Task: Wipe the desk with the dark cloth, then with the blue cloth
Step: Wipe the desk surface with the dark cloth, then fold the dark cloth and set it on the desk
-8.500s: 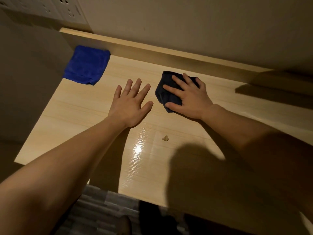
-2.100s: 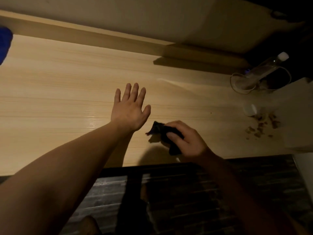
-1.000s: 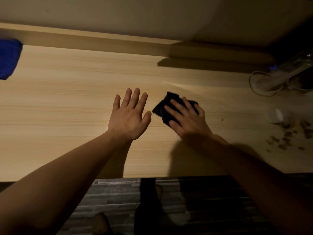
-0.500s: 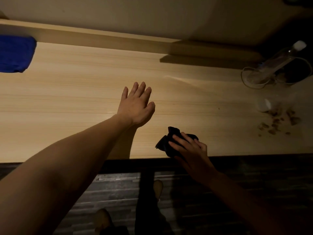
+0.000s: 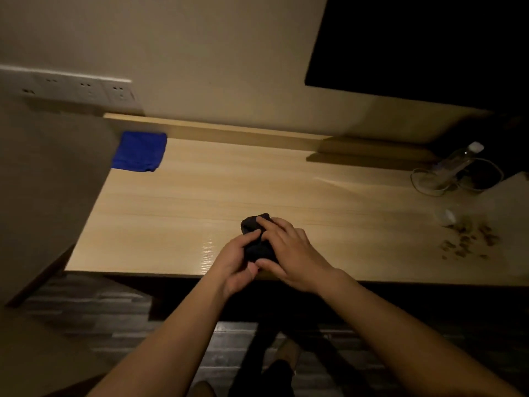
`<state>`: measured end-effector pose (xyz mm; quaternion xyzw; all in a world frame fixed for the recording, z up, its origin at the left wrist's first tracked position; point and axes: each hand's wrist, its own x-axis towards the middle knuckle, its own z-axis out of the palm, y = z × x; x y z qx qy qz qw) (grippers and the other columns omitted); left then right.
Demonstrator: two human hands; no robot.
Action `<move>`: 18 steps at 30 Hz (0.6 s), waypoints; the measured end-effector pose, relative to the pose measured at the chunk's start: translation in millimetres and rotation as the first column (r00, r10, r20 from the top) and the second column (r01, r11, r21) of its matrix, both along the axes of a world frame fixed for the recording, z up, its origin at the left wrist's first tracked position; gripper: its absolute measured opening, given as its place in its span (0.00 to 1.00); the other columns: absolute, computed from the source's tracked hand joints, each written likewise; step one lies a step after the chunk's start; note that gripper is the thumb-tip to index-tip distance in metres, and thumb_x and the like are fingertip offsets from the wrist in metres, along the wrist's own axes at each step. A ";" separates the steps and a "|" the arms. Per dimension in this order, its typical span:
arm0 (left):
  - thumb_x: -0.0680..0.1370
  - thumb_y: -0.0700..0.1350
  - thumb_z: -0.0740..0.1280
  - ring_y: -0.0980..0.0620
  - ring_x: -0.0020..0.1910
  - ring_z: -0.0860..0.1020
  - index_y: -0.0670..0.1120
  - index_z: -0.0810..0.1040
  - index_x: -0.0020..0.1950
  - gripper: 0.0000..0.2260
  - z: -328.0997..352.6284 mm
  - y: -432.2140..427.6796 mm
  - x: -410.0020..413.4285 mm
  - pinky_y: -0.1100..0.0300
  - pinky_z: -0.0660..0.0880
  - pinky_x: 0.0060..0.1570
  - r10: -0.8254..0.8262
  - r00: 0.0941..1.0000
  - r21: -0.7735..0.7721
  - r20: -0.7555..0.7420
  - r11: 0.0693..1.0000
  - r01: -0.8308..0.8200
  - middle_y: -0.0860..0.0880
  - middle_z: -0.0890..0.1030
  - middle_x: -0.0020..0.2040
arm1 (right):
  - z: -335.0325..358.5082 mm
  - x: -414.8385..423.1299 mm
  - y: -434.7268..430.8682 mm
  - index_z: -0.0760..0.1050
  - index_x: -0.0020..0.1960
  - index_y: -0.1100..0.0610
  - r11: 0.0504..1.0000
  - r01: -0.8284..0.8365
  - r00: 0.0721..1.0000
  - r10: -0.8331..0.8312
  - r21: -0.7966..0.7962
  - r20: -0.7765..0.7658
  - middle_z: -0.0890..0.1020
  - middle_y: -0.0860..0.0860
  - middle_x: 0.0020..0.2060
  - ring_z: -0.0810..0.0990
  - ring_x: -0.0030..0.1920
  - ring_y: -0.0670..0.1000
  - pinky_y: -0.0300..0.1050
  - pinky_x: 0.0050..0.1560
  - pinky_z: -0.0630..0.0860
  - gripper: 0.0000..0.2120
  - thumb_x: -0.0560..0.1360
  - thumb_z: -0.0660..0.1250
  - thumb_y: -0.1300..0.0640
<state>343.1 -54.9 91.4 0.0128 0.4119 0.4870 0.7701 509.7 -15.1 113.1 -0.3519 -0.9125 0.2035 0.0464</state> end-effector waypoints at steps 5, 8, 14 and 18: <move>0.85 0.41 0.64 0.44 0.45 0.88 0.44 0.80 0.65 0.10 31.1 -8.4 -56.7 0.50 0.85 0.43 0.112 0.993 0.025 -0.041 0.993 -0.111 0.40 0.88 0.51 | 29.5 -49.7 -2.9 0.63 0.75 0.46 0.968 0.169 0.935 -0.217 -0.184 -0.281 0.53 0.44 0.84 0.56 0.82 0.47 0.54 0.72 0.60 0.25 0.82 0.58 0.39; 0.86 0.41 0.64 0.42 0.49 0.88 0.43 0.77 0.70 0.13 42.0 -4.1 -85.1 0.46 0.87 0.45 0.191 0.982 0.029 0.010 0.981 -0.191 0.38 0.87 0.56 | 40.1 -76.0 8.7 0.72 0.69 0.51 0.740 0.432 0.751 -0.611 -0.515 -0.249 0.75 0.50 0.72 0.75 0.70 0.49 0.49 0.65 0.71 0.22 0.83 0.58 0.38; 0.87 0.41 0.63 0.37 0.63 0.83 0.44 0.76 0.73 0.15 41.8 28.9 -126.0 0.40 0.82 0.58 0.217 0.970 0.036 -0.106 0.976 -0.214 0.37 0.85 0.63 | 30.6 -128.6 47.5 0.80 0.62 0.62 0.210 0.071 0.485 -0.862 -0.975 -0.151 0.86 0.58 0.58 0.85 0.59 0.57 0.53 0.60 0.81 0.12 0.84 0.65 0.56; 0.86 0.42 0.66 0.39 0.60 0.85 0.47 0.79 0.69 0.12 33.3 62.7 -151.5 0.44 0.84 0.53 0.226 0.946 -0.001 -0.232 0.972 -0.233 0.40 0.87 0.59 | 12.6 -159.3 91.1 0.77 0.64 0.54 0.334 0.158 0.500 -0.838 -0.929 -0.216 0.86 0.53 0.58 0.85 0.57 0.52 0.51 0.57 0.84 0.09 0.85 0.64 0.55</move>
